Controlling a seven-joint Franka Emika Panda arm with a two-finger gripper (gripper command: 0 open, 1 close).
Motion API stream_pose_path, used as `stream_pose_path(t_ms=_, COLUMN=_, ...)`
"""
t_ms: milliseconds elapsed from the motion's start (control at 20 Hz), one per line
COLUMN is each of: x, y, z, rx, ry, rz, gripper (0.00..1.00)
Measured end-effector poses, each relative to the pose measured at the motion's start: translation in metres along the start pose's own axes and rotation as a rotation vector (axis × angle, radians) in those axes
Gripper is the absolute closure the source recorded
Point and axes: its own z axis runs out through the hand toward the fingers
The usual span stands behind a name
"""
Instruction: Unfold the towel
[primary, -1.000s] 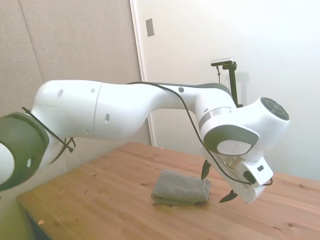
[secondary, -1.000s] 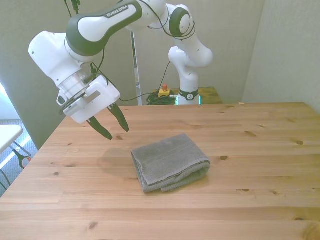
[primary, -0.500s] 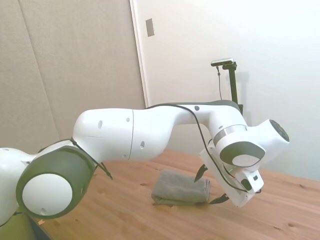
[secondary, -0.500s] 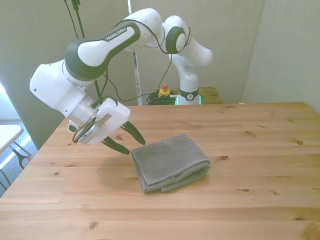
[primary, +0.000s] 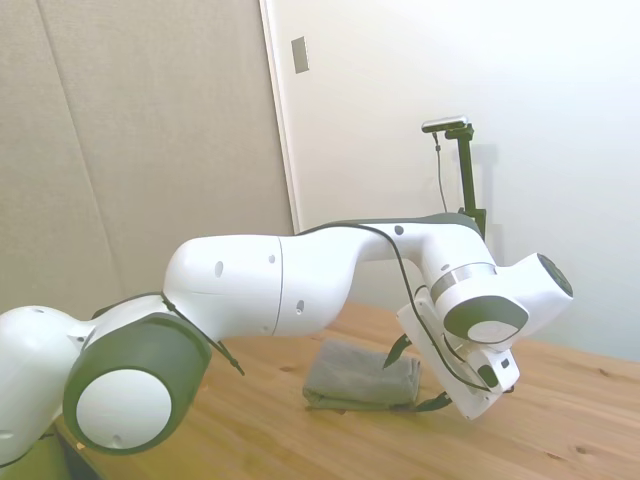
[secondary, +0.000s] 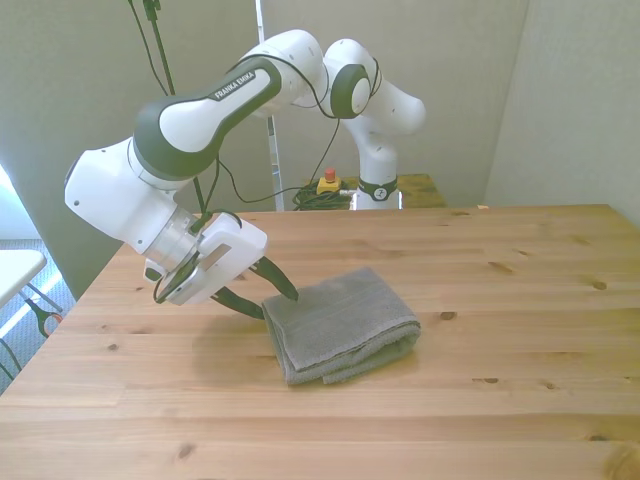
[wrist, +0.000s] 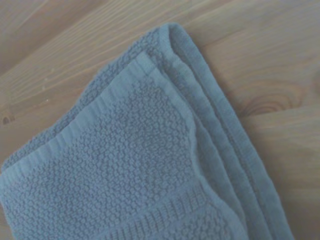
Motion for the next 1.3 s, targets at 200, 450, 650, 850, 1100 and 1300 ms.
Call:
stream_pose_path(t_ms=200, x=0.003, y=-0.002, z=0.005, rx=-0.001, ry=-0.005, rz=-0.002, gripper=1.0)
stream_pose_path(t_ms=450, x=0.003, y=-0.003, z=0.005, rx=-0.001, ry=-0.005, rz=-0.003, gripper=1.0)
stream_pose_path(t_ms=650, x=0.003, y=-0.003, z=0.005, rx=-0.001, ry=-0.005, rz=-0.002, gripper=1.0)
stream_pose_path(t_ms=850, x=0.002, y=-0.005, z=0.003, rx=-0.001, ry=-0.001, rz=-0.006, gripper=1.0)
stream_pose_path(t_ms=1100, x=-0.021, y=-0.023, z=-0.012, rx=-0.004, ry=0.003, rz=-0.046, gripper=1.0)
stream_pose_path(t_ms=1300, x=-0.058, y=-0.048, z=-0.024, rx=-0.006, ry=0.005, rz=-0.106, gripper=1.0)
